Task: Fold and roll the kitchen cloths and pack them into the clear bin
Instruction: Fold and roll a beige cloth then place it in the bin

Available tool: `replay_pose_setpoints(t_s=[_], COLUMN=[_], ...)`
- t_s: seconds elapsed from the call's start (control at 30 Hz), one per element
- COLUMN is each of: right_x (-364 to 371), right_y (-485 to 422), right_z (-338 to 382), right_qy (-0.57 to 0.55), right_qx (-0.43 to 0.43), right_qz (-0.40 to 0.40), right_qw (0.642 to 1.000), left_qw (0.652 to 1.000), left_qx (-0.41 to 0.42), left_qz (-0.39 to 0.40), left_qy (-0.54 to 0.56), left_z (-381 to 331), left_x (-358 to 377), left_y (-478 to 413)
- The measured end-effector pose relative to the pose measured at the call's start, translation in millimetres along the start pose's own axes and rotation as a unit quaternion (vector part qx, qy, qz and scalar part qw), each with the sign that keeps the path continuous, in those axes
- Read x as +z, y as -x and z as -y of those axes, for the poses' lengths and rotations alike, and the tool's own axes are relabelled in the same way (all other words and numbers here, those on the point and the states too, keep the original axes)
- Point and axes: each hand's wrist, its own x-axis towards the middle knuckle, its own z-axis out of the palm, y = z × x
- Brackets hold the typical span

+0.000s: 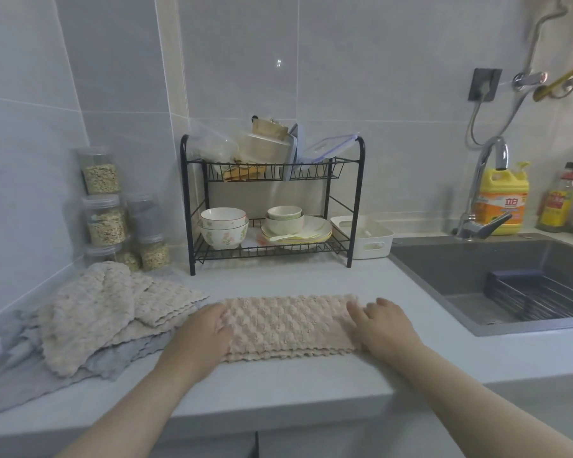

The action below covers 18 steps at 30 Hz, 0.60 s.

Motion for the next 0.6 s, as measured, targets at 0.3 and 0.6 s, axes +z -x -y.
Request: replay_pose_setpoints(t_s=[0.3,0.6], right_x=[-20.4,-52.0], right_y=[-20.7,-39.6], right_z=[14.6,73.5], right_qy=[-0.175,-0.175], right_qx=[0.123,-0.034], right_qz=[-0.050,-0.057], right_qw=[0.976,0.982], left_qw=[0.992,0.980], left_qx=[0.070,0.078], left_qz=[0.061,0.109], left_qy=[-0.085,-0.145], left_z=[-4.7,2.7], left_x=[-5.1,0.8], left_y=[3.9,-5.9])
